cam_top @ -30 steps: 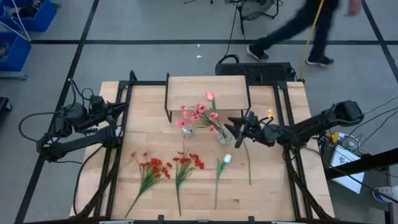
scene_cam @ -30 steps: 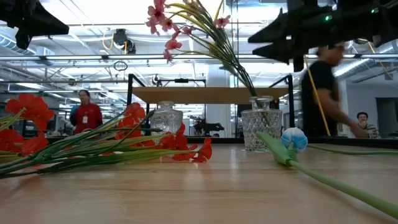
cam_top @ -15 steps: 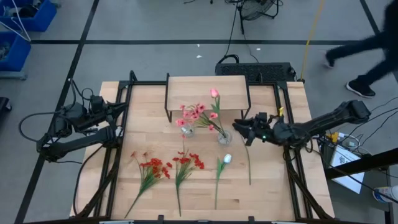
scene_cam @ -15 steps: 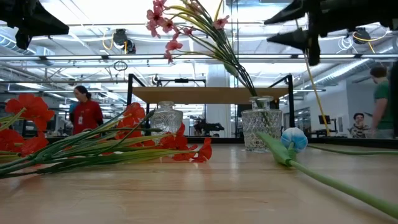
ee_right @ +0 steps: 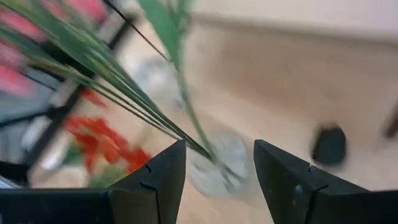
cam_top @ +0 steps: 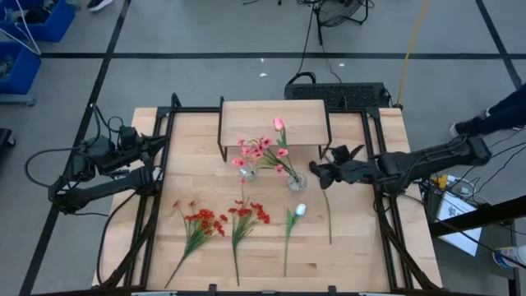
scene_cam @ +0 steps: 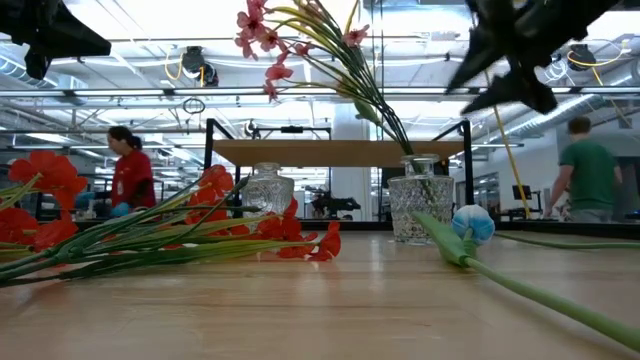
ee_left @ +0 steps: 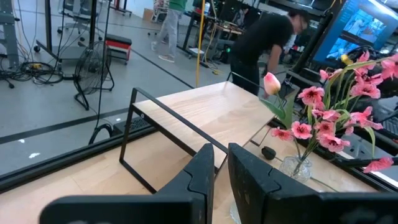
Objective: Pick and place flowers into a vace then onto a shelf
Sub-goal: Put the black tulip into the right transparent vase
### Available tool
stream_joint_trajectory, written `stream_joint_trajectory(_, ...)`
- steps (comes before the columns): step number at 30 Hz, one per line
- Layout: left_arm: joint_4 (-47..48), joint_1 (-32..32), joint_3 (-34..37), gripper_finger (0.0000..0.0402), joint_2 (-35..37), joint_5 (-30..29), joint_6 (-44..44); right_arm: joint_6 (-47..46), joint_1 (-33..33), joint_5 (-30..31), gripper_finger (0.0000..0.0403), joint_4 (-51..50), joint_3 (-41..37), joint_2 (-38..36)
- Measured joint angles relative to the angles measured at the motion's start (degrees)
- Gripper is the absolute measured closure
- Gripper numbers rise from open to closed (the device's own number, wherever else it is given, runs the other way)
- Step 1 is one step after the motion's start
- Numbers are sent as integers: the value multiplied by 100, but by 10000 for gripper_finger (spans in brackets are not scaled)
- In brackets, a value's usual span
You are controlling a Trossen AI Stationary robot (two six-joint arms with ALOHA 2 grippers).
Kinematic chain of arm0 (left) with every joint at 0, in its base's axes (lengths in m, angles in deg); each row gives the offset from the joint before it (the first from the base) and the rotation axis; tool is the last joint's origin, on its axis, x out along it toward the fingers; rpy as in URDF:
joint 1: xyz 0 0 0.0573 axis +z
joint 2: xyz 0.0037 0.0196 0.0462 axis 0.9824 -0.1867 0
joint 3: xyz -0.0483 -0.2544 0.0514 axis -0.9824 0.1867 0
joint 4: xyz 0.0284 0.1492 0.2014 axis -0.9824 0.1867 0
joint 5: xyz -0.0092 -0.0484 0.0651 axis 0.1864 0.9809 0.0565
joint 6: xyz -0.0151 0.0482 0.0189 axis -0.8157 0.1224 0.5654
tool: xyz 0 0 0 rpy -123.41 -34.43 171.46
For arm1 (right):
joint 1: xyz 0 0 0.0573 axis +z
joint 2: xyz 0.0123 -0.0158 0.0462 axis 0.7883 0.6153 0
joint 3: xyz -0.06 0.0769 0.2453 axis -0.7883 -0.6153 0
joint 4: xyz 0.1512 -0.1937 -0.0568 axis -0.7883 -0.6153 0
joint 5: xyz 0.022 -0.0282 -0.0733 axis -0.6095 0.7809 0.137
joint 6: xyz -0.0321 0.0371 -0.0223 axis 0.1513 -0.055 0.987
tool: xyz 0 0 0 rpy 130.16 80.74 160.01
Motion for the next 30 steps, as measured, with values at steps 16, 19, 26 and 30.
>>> stream_joint_trajectory(16,-1,2,0,350,1,3,1,-269,-1076,-1917,220,-745,20,1696)
stream_joint_trajectory(19,-2,0,1,350,1,-1,1,-225,-1160,-1967,220,-712,14,1926)
stream_joint_trajectory(26,-1,2,0,350,0,1,0,10,-1381,-2027,220,-595,15,2420)
stream_joint_trajectory(30,0,2,0,350,0,1,1,163,-1486,-2398,221,-529,15,2688)
